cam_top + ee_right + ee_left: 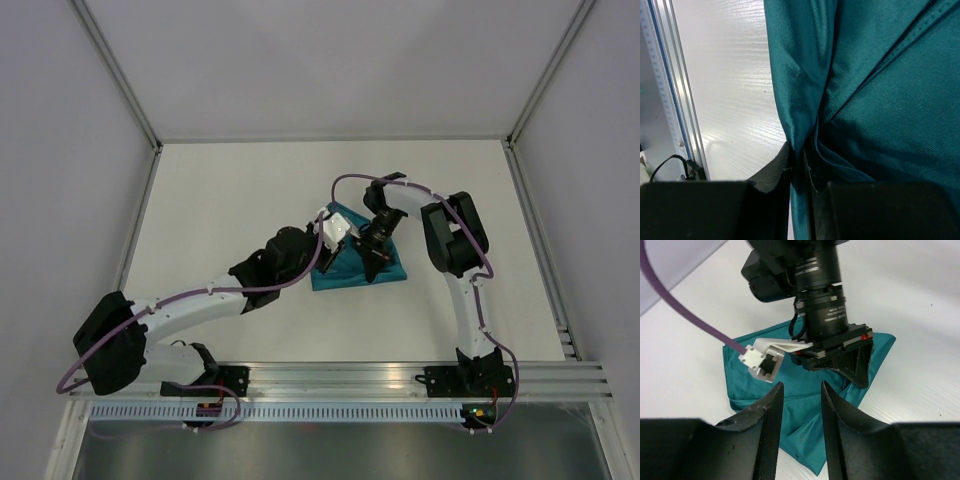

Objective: Fold the napkin, place the utensils inside, and roll it up
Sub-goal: Roll the napkin with the utensil

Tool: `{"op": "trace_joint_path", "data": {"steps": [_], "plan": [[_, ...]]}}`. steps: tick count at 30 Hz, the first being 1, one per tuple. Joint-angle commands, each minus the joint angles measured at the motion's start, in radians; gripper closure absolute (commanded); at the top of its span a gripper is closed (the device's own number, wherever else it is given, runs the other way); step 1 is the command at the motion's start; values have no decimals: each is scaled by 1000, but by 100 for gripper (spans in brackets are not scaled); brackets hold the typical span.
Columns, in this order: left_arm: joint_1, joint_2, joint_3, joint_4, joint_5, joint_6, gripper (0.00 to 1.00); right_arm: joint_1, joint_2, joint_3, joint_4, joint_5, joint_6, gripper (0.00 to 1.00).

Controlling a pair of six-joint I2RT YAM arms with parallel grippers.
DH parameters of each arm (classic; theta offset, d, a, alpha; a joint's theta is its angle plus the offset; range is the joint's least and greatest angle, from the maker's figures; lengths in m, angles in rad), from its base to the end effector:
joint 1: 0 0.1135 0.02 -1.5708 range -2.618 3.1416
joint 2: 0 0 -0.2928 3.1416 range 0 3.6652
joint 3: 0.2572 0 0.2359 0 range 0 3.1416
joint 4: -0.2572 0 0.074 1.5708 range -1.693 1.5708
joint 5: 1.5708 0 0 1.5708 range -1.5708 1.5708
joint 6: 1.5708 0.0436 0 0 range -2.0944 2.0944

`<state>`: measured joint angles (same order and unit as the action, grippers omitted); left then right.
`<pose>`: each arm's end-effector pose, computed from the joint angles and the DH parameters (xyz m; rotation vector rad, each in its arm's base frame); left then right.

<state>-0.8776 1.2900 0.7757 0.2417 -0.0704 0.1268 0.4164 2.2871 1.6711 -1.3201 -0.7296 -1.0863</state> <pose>0.1814 -0.2135 0.3032 0.8549 1.6604 -0.4582 0.3496 0.1864 0.1520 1.7710 -2.1859 -1.1825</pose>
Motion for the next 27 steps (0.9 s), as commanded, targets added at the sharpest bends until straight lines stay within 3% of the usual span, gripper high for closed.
{"op": "trace_joint_path", "data": {"steps": [1,7,12,17,27], "plan": [[-64,-4,-33,97,-195,139,58,-10,104,88,47,61,-44,83],[-90,-3,-73,111,-171,129,50,-13,163,153,16,59,-21,83],[-158,155,-15,71,-186,223,45,-14,212,210,-13,79,-6,83],[-170,325,52,19,-85,246,42,-14,247,239,-31,81,3,83],[-169,489,120,39,1,284,37,-16,268,259,-36,90,23,83]]}}
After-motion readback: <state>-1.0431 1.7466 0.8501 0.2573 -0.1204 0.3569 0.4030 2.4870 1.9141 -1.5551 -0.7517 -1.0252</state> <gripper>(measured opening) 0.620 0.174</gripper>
